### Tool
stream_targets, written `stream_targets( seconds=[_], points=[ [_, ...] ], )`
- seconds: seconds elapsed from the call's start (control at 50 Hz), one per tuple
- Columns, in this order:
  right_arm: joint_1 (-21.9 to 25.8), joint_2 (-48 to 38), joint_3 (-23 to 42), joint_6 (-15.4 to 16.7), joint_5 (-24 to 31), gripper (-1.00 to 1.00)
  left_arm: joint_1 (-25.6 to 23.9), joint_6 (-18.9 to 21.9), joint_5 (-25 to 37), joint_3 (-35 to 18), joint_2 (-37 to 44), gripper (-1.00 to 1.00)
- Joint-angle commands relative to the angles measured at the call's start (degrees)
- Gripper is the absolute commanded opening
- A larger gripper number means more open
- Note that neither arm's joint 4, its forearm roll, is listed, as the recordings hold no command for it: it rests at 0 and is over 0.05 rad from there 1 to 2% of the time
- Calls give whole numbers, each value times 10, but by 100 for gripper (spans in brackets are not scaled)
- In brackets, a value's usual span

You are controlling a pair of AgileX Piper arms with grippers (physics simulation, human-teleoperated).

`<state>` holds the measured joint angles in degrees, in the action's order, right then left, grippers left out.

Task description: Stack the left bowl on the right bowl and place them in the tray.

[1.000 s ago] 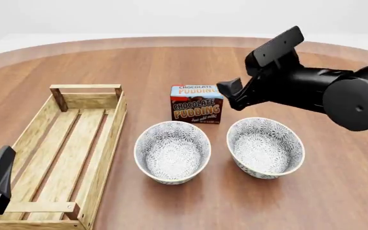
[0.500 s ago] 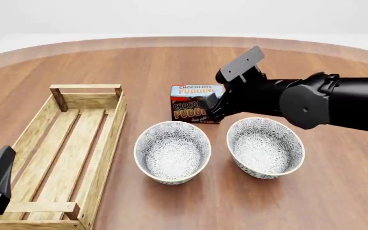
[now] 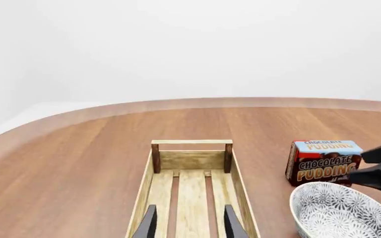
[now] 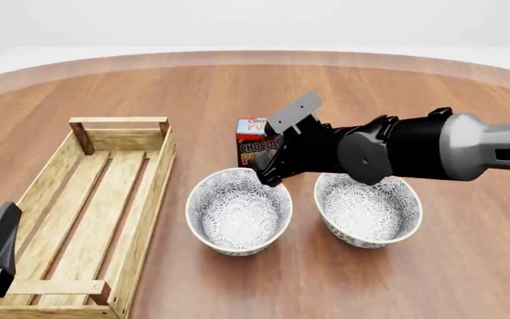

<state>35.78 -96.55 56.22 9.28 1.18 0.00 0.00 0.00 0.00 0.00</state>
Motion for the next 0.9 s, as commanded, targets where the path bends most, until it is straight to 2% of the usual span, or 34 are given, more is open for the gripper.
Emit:
stream_targets(
  seconds=[0.02,0.3,0.9],
  points=[
    [5,-41,14,-4,-5,100,0,0,0,0,0,100],
    [-15,-71,17,-6,-20,100,0,0,0,0,0,100],
    [3,-115,22,-28,-32,100,0,0,0,0,0,100]
  ],
)
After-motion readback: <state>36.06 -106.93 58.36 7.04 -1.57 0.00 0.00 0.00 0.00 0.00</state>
